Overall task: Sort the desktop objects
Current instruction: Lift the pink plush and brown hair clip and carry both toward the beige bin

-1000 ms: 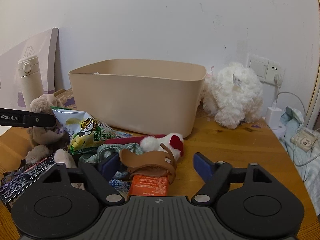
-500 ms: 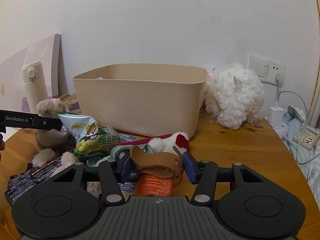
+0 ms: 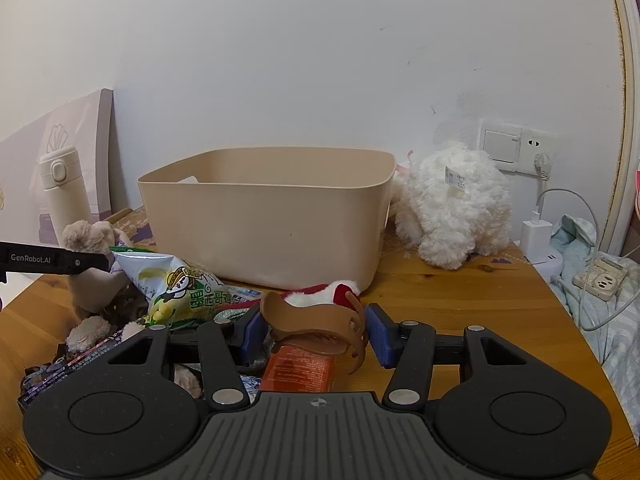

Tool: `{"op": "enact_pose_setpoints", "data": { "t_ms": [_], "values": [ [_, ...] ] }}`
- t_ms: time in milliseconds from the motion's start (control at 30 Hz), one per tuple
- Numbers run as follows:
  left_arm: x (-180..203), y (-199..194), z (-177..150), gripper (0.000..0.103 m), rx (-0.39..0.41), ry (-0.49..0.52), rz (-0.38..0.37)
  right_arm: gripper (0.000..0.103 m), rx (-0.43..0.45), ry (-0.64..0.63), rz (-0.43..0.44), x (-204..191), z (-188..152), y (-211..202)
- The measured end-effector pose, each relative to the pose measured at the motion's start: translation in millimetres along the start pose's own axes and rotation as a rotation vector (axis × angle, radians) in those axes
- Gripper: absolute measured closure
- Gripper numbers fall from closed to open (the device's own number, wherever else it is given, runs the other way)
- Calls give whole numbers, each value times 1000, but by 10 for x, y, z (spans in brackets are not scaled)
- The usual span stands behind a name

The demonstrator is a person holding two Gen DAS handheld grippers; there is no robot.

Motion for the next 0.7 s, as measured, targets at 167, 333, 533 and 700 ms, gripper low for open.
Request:
{"op": "enact_pose_setpoints", "data": {
  "t_ms": [167, 333, 533, 700],
  "values": [
    [-36, -23, 15, 78, 6, -8, 6, 53, 8, 2, -2, 8, 13, -27],
    [-38, -46, 24, 81, 24, -1, 19, 53, 21, 2, -7, 29, 62, -63],
    [-45, -142, 81, 82, 43, -3, 15, 53, 39, 6, -18, 50, 139, -125],
    [-33, -247, 210, 82, 74, 3, 4, 53, 54, 0, -20, 52, 244, -146]
  ]
}}
Point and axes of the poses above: each gripper's, at about its wrist camera, not at the fingertips, and y roughly the way its jaws point, x to its right, z to its top, the point moved 7 cm from there along y, roughly the way its jaws point, and after that the axes turned 12 degrees about x, right-handed, at the moved point
